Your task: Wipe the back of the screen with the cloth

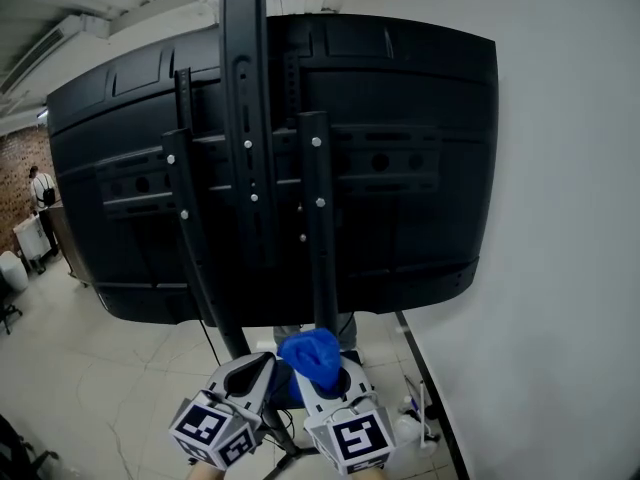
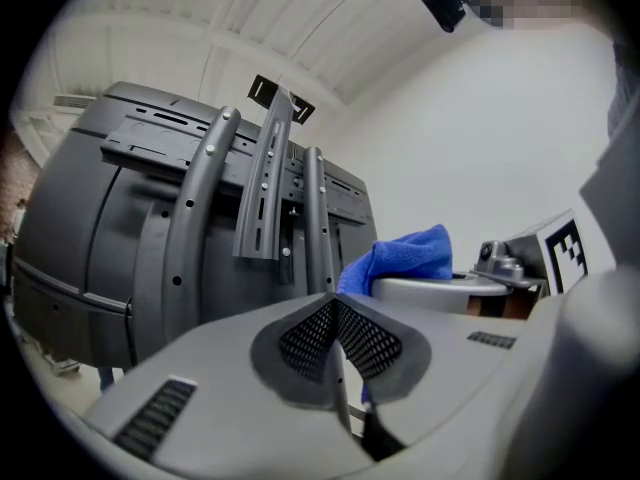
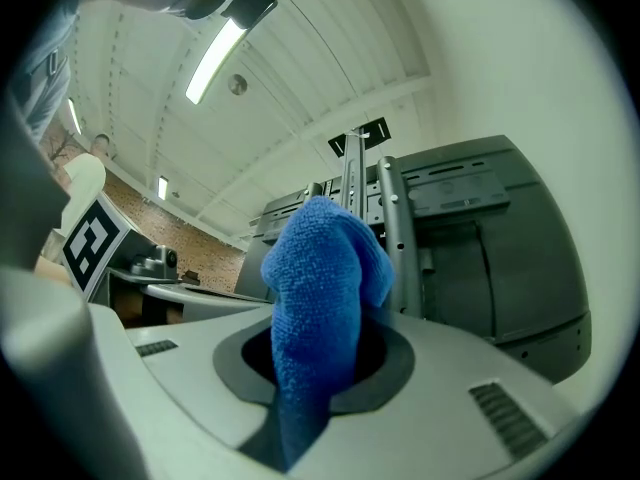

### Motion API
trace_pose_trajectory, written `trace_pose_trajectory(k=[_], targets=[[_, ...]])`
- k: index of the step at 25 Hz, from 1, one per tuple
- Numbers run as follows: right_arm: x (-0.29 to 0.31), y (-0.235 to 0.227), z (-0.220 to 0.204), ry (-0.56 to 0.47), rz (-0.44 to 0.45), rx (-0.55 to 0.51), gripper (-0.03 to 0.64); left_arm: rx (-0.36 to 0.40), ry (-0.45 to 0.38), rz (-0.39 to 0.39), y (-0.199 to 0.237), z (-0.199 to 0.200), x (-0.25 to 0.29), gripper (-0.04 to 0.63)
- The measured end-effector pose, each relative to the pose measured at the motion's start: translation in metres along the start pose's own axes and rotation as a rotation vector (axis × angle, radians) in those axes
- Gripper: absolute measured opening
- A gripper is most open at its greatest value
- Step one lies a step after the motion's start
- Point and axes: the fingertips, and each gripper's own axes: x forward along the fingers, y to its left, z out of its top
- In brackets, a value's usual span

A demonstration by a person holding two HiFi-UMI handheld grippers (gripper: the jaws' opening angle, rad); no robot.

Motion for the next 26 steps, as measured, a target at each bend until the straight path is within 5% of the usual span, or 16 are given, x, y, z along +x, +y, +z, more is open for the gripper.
trace_pose_trajectory(k=[26], targets=[[-0.004,0.010,0.007,-0.007,-0.001,-0.014,0.058,-0.029,-0.008,0.020,0.005,-0.003,-0.009,0.009]])
